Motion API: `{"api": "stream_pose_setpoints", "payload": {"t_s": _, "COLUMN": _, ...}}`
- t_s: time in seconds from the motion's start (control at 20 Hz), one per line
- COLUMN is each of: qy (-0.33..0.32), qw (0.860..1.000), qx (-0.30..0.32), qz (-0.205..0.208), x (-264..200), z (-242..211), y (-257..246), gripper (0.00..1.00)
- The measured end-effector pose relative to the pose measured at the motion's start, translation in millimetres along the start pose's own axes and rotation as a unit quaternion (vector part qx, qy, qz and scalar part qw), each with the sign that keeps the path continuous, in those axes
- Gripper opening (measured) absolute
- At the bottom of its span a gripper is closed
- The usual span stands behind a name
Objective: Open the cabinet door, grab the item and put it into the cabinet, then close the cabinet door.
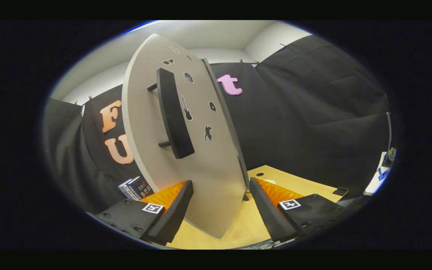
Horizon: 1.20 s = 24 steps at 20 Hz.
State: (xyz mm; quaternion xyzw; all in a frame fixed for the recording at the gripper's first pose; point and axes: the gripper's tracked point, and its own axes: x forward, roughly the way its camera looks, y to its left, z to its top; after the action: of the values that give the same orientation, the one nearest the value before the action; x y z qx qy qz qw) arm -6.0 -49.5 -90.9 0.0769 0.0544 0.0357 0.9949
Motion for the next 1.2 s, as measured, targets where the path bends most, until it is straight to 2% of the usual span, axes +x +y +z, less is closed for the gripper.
{"api": "stream_pose_setpoints", "payload": {"t_s": 0.3, "qy": 0.006, "qw": 0.999, "qx": -0.017, "qz": 0.04, "x": 38, "z": -3, "y": 49, "gripper": 0.97}}
{"api": "stream_pose_setpoints", "payload": {"t_s": 0.55, "qy": 0.025, "qw": 0.998, "qx": -0.03, "qz": 0.058, "x": 90, "z": -10, "y": 75, "gripper": 0.97}}
{"api": "stream_pose_setpoints", "payload": {"t_s": 0.65, "qy": 0.032, "qw": 0.997, "qx": -0.044, "qz": 0.054, "x": 108, "z": -14, "y": 76, "gripper": 0.97}}
{"api": "stream_pose_setpoints", "payload": {"t_s": 1.2, "qy": 0.042, "qw": 0.996, "qx": -0.068, "qz": 0.047, "x": 139, "z": -26, "y": 95, "gripper": 0.97}}
